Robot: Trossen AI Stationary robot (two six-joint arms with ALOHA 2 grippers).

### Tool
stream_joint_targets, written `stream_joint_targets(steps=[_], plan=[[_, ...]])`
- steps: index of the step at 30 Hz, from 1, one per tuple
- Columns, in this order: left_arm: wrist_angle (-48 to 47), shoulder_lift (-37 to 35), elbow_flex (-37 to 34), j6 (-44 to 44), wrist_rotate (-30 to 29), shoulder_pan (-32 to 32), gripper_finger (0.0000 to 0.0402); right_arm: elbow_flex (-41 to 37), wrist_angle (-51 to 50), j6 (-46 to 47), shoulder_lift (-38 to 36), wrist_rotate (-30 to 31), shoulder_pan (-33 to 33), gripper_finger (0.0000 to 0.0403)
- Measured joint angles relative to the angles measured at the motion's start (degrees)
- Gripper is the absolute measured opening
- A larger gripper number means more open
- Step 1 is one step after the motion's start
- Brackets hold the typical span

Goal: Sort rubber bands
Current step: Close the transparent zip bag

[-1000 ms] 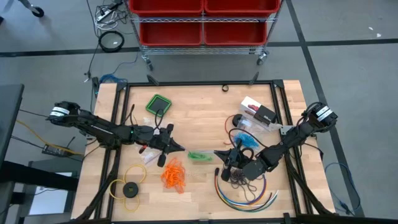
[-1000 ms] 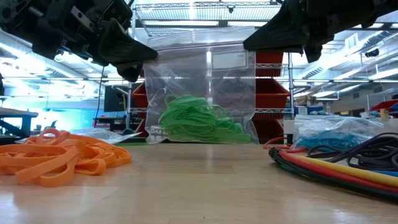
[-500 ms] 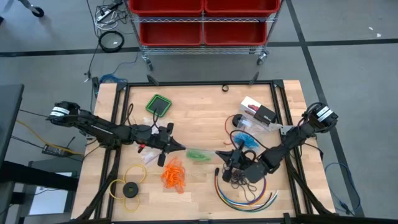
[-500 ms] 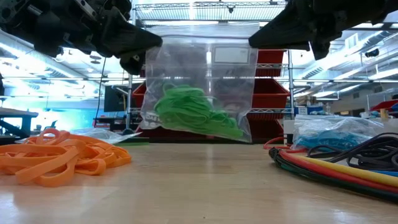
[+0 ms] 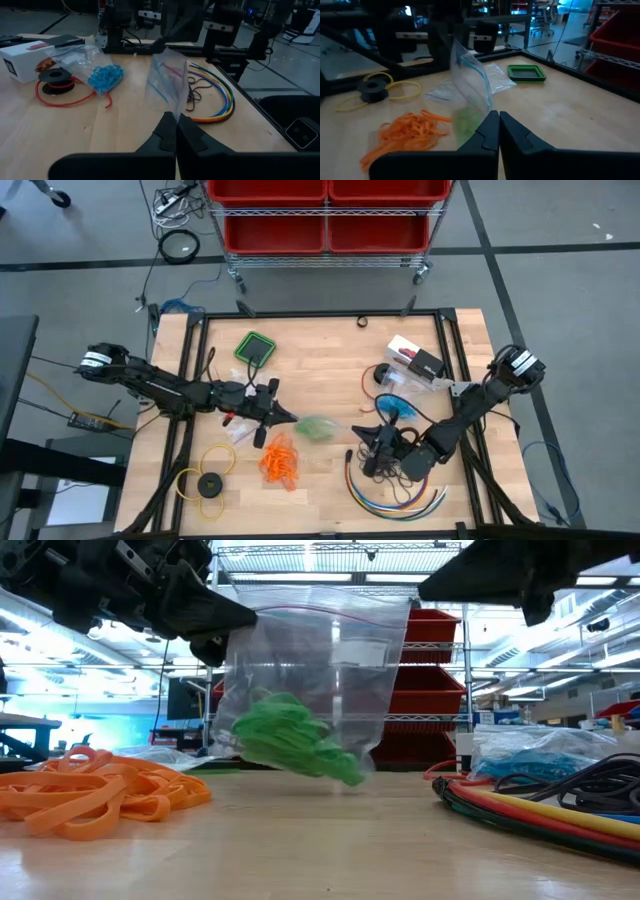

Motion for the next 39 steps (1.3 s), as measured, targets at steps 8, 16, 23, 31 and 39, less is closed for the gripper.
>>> stream_joint_targets(steps=[8, 16, 23, 31, 39], plan=[[-3.97, 0.0, 2.64, 1.29, 2.81, 1.38, 0.0, 5.23, 1.57, -4.84, -4.16, -15.5, -3.32, 0.0021], [-33.52, 0.0, 18.12, 10.77, 5.26, 2.21, 0.0, 27.65, -34.67, -4.03, -4.16, -30.49, -13.27, 0.0096], [-50.23, 0.0, 29.34, 17.6, 2.02, 2.59, 0.0, 32.42, -40.61, -2.54, -4.13, -39.93, -18.6, 0.0142], [-56.23, 0.58, 36.59, 22.05, 1.27, 4.36, 0.0, 32.75, -38.31, -2.93, 1.01, -41.43, -20.83, 0.0151], [-61.49, 4.97, 39.17, 24.51, 1.29, 5.09, 0.0, 40.29, -47.56, -7.14, 6.14, -36.01, -21.29, 0.0143]])
